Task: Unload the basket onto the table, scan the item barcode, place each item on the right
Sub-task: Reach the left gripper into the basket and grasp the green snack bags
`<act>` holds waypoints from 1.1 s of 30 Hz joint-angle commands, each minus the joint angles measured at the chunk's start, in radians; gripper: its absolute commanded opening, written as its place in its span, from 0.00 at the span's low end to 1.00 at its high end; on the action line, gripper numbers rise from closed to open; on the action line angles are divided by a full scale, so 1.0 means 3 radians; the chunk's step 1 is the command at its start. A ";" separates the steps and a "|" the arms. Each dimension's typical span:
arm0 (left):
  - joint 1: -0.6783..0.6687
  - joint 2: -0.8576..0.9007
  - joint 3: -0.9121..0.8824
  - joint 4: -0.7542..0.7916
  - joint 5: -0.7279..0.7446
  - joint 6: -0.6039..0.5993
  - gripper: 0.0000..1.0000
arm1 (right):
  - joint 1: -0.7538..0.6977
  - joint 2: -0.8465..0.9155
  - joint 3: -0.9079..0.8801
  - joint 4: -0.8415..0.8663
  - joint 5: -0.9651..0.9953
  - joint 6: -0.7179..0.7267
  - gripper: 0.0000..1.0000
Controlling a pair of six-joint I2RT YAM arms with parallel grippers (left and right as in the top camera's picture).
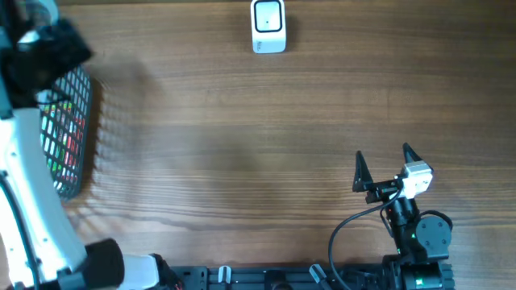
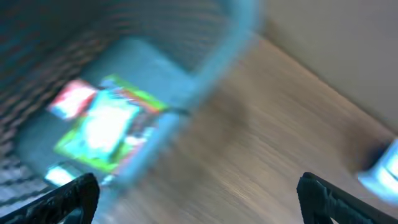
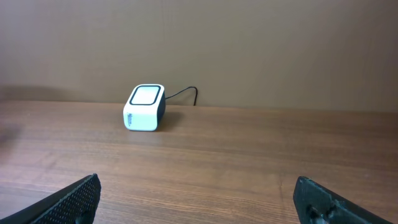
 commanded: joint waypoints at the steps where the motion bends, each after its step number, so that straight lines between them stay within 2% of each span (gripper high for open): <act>1: 0.0685 0.0137 0.0084 0.0000 -0.0209 -0.0231 1.00 | -0.0014 -0.0024 -0.0004 0.0019 0.0041 -0.0031 1.00; 4: 0.1160 0.0367 0.0083 -0.0050 -0.0183 -0.0256 1.00 | -0.0014 -0.0024 -0.0004 0.0018 0.0041 -0.0031 1.00; 7: 0.1297 0.0621 0.0051 -0.0113 -0.0109 -0.0251 1.00 | -0.0014 -0.0024 -0.0004 0.0019 0.0041 -0.0031 1.00; 14: 0.1296 0.1301 0.0036 -0.0145 -0.0005 0.0104 1.00 | -0.0014 -0.0024 -0.0004 0.0019 0.0041 -0.0031 1.00; 18: 0.1273 0.1662 0.0036 -0.0061 0.0645 0.0546 1.00 | -0.0014 -0.0024 -0.0004 0.0019 0.0041 -0.0029 1.00; 19: 0.1258 0.1743 0.0036 -0.0051 0.0668 0.0590 1.00 | -0.0014 -0.0024 -0.0004 0.0019 0.0041 -0.0031 1.00; 25: 0.1152 0.1982 0.0004 0.0061 0.0666 0.0590 1.00 | -0.0014 -0.0024 -0.0004 0.0019 0.0041 -0.0029 1.00; 33: 0.1071 0.1982 -0.0487 0.0582 0.0441 0.0498 1.00 | -0.0014 -0.0024 -0.0004 0.0019 0.0041 -0.0029 1.00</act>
